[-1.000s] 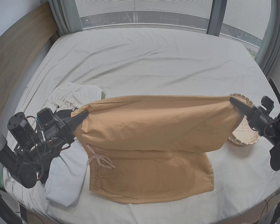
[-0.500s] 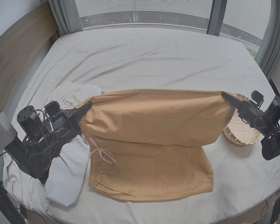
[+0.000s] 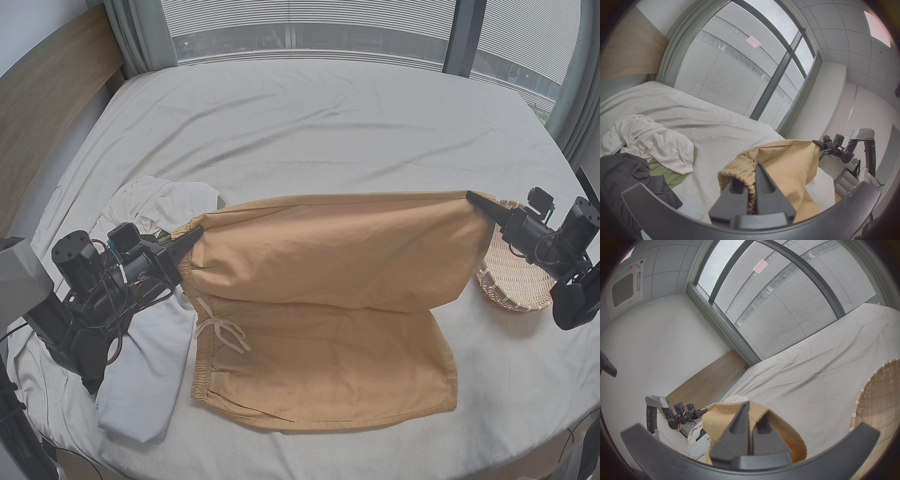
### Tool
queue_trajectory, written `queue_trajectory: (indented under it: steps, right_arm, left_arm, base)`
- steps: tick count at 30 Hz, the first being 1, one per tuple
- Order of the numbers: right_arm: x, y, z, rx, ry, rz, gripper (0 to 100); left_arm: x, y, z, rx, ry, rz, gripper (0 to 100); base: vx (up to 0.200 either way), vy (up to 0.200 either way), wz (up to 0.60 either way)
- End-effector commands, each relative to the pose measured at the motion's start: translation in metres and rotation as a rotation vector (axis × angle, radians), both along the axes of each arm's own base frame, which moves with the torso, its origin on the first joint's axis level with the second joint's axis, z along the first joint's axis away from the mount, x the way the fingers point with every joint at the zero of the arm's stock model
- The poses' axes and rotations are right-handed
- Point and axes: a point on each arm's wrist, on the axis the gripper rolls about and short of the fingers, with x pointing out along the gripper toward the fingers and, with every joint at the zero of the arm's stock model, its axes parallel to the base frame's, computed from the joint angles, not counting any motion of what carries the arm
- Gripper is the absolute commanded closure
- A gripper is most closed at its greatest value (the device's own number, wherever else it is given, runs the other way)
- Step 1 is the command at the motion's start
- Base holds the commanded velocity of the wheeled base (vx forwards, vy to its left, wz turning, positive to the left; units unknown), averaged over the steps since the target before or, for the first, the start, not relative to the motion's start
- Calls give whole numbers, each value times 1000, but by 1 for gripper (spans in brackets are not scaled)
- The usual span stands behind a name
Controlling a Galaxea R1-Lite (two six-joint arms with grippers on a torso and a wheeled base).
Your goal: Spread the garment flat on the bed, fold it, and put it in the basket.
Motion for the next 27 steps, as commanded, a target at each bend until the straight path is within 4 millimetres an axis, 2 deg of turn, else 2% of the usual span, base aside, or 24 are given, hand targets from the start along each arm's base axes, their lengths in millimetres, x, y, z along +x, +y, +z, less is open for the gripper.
queue_trajectory:
  steps: [1,4,10,21,27]
  right_arm:
    - [19,0,-8,0,19,0,100]
    - [28,0,-7,0,33,0,100]
    - [47,-2,-12,2,58,-5,100]
    - [72,-2,-31,2,84,-6,100]
    - [79,-3,-37,4,93,-6,100]
  left_arm:
    - [26,-1,-13,-11,-3,53,100]
    - [41,-3,-16,-20,-22,84,100]
    - [58,-5,-26,-34,-24,110,100]
    - [77,-7,-37,-68,-18,117,100]
    - [81,-10,-35,-97,-20,103,100]
  base:
    - [0,0,0]
    - [0,0,0]
    - [0,0,0]
    - [0,0,0]
    - [0,0,0]
